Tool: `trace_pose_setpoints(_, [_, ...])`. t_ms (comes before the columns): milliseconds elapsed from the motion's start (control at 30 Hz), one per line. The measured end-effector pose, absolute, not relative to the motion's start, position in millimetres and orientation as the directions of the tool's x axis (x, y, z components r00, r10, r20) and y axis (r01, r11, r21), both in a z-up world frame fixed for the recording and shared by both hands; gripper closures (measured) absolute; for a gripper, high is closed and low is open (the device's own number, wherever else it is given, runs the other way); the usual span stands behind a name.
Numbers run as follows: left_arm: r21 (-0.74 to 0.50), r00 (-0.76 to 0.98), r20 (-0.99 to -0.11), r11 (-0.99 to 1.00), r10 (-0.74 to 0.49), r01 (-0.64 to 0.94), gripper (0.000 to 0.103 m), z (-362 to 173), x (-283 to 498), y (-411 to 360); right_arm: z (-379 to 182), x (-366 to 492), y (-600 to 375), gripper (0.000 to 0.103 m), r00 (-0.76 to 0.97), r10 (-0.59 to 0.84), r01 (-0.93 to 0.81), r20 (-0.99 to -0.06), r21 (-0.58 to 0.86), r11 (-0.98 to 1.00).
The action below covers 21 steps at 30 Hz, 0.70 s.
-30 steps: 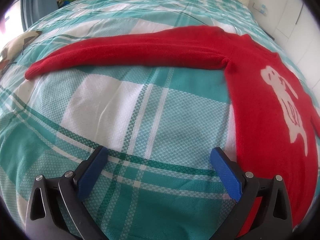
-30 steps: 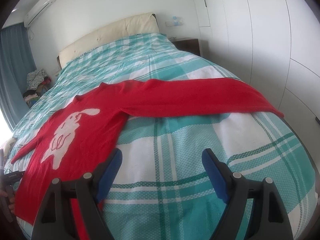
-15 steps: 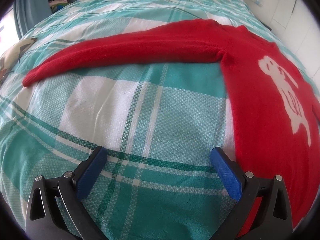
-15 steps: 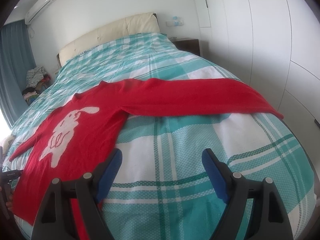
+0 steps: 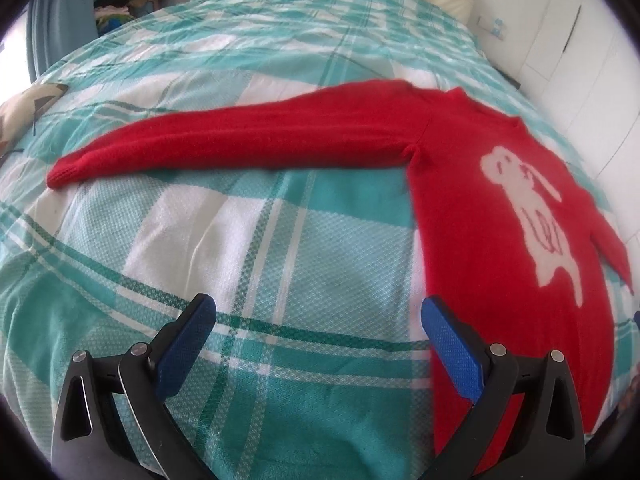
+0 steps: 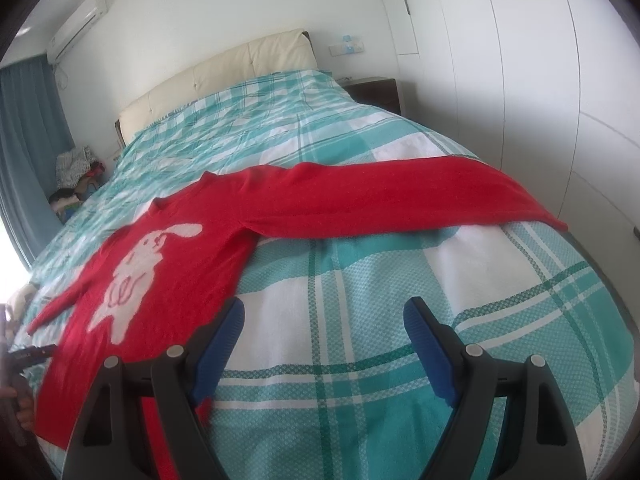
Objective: Fold small clothes
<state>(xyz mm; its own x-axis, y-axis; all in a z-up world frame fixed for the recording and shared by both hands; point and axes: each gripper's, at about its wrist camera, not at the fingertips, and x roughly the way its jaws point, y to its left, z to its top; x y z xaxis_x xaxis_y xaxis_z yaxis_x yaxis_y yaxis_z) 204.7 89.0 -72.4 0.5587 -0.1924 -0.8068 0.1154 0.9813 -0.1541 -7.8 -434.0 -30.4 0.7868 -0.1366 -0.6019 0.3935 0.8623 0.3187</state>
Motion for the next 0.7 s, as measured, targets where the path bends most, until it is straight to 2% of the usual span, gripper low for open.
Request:
trace_pose_setpoints(167, [-0.121, 0.606, -0.778, 0.987, -0.163, 0.109, 0.000, -62, 201, 90, -30, -41, -495, 0.022, 0.826, -0.074, 0.452, -0.558, 0.580, 0.678])
trace_pose_setpoints(267, [-0.147, 0.598, -0.783, 0.985, -0.169, 0.085, 0.000, -63, 205, 95, -36, -55, -544, 0.022, 0.845, -0.061, 0.482, -0.532, 0.707, 0.517])
trace_pose_setpoints(367, [-0.178, 0.592, -0.785, 0.982, -0.182, 0.066, 0.000, -66, 208, 100, -57, -53, -591, 0.022, 0.867, 0.017, 0.466, -0.498, 0.823, 0.325])
trace_pose_setpoints(500, [-0.168, 0.589, -0.792, 0.985, -0.158, 0.038, 0.000, -70, 209, 103, -81, -47, -632, 0.027, 0.881, 0.008, 0.464, -0.473, 0.866, 0.187])
trace_pose_setpoints(700, [-0.174, 0.573, -0.806, 0.985, -0.149, 0.010, 0.000, -78, 212, 106, -94, -27, -659, 0.041, 0.886, -0.056, 0.464, -0.461, 0.875, 0.136])
